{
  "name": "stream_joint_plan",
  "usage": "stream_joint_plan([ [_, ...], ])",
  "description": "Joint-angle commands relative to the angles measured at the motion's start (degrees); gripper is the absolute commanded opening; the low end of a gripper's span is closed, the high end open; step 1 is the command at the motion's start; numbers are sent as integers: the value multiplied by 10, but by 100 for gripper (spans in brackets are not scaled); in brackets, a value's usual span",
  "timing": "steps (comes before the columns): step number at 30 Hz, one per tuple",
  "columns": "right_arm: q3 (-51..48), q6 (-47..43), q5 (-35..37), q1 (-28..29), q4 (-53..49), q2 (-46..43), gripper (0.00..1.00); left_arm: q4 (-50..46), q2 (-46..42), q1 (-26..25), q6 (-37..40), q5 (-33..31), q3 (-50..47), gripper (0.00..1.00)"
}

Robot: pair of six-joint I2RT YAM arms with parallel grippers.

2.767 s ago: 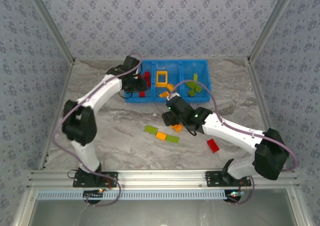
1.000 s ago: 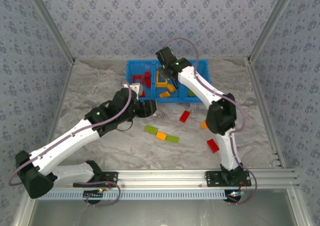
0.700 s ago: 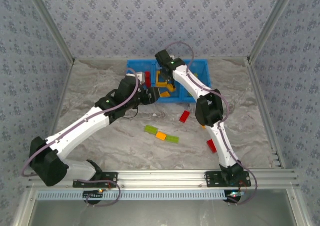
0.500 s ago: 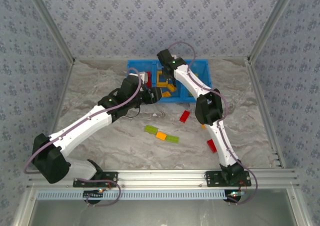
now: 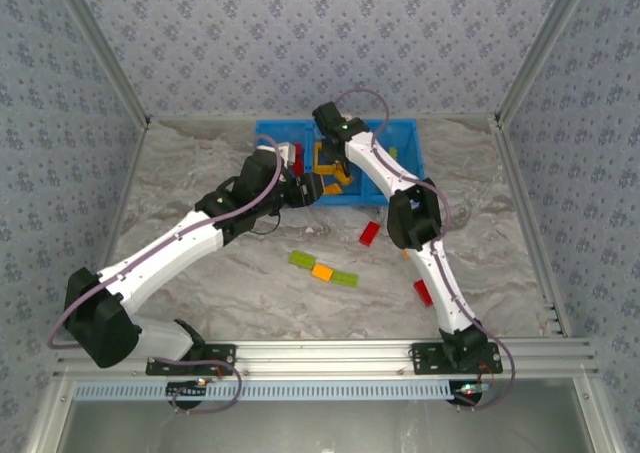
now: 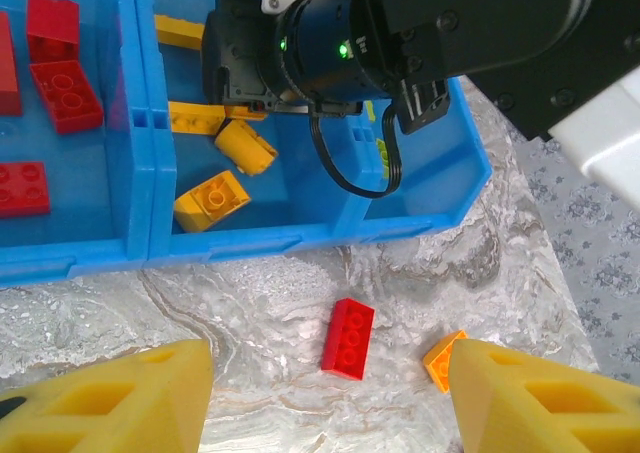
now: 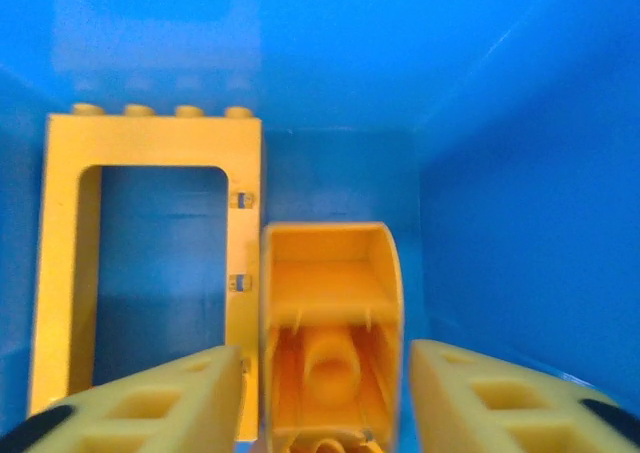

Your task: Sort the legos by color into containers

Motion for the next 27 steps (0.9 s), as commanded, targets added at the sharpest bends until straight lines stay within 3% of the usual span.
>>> stream_joint_plan([
  [1,32,2,12,5,-15,-19,58,-2,-19,2,3,4,8,64],
  [5,33,4,15,12,-11,-59,62,-14,-30,3,-6,1,-5,64],
  [13,-8,-19,67,44,5,-214,48,-80,-74,1,-9,-1,-32,62],
  [21,-313,-69,70,87,116,-502,47,-133,-114,-4,21,32,-70,59],
  [27,-600,-46,3,139,153,-757,48,-142,-32,-76,75,17,-31,57],
])
